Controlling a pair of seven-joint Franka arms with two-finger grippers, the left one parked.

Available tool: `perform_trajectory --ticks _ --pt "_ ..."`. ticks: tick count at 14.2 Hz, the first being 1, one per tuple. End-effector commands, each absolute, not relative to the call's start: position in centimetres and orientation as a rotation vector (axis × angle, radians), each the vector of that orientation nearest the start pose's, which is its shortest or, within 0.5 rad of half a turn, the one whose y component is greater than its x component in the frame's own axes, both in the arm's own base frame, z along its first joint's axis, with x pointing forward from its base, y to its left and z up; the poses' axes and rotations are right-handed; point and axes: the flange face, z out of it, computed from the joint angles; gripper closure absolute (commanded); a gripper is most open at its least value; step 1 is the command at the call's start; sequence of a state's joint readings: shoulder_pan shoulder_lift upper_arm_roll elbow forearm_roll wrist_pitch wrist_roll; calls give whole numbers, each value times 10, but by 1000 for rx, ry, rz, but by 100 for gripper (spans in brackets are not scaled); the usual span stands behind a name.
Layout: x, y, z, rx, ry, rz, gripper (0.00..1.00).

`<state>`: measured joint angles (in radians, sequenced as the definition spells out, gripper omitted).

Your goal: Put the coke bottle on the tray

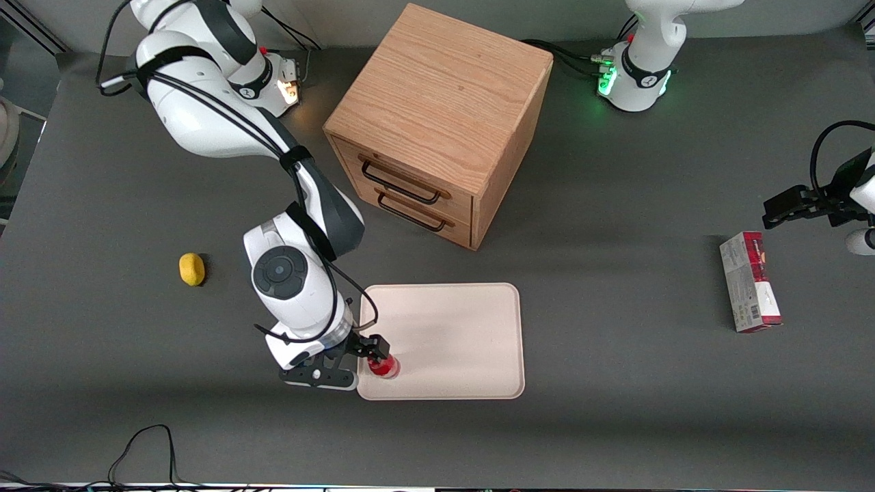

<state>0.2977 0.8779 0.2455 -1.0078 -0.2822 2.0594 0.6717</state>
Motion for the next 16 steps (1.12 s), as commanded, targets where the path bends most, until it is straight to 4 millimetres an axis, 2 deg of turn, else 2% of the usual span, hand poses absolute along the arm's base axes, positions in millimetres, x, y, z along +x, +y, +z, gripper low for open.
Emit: perform_trajectory --ticks 1,2,5,6,8,10,12,15,16 --pt "686 306 408 -3122 238 -324 0" --pt "675 294 421 -3123 269 -275 0" --pt "652 232 466 -3149 223 -130 0" --pt "643 205 480 -3156 192 -99 0" --pt "611 158 507 -3182 177 -56 0" --pt "574 103 533 -3192 198 -49 0" --pt "542 52 554 -3175 140 -11 0" --pt "506 -17 596 -3075 229 24 0" --pt "497 -30 603 -3059 211 45 0"
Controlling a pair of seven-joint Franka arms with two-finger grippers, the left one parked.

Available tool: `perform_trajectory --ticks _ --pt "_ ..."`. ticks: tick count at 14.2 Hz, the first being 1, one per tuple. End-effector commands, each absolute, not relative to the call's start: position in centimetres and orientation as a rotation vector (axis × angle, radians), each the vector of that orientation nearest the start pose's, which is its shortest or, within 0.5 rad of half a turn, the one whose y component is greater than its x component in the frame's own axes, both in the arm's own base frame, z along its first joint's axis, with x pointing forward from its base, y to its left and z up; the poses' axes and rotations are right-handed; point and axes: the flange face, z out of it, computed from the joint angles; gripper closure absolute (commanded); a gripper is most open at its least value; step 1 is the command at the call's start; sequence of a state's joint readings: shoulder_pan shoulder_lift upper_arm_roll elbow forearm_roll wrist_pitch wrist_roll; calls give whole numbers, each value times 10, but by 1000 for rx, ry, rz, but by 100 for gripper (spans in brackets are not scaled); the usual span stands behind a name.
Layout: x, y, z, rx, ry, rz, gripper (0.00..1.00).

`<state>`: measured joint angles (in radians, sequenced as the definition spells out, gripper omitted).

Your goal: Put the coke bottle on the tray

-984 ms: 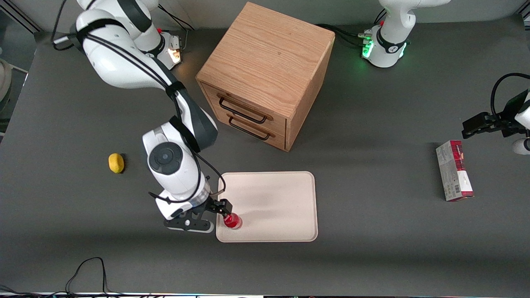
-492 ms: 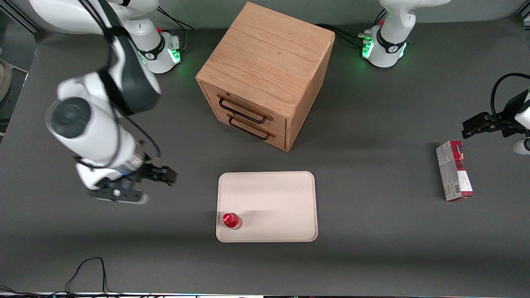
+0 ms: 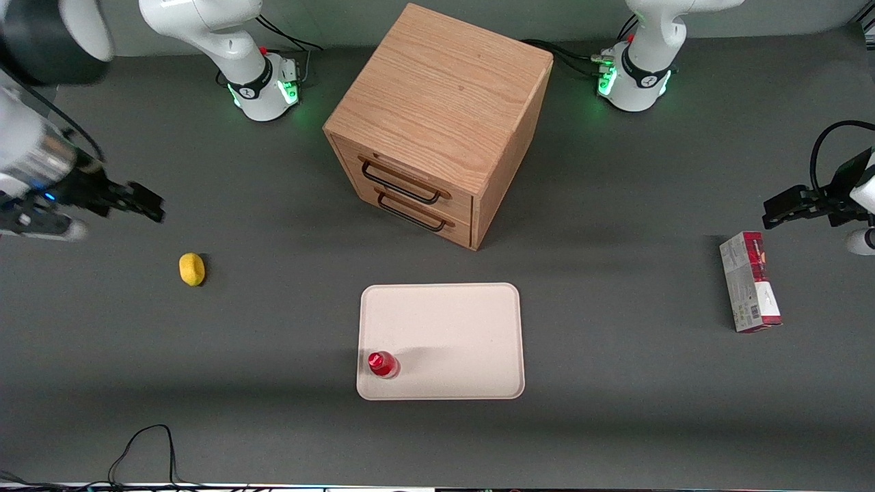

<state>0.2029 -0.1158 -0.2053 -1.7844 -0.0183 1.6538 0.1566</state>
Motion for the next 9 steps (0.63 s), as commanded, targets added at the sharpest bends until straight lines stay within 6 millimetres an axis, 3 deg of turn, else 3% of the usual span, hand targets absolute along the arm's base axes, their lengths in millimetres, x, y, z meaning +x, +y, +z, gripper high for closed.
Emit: perform_trajectory --ticks 1,9 --pt "493 -33 607 -3059 200 50 0" --pt "494 -11 610 -3113 159 42 0"
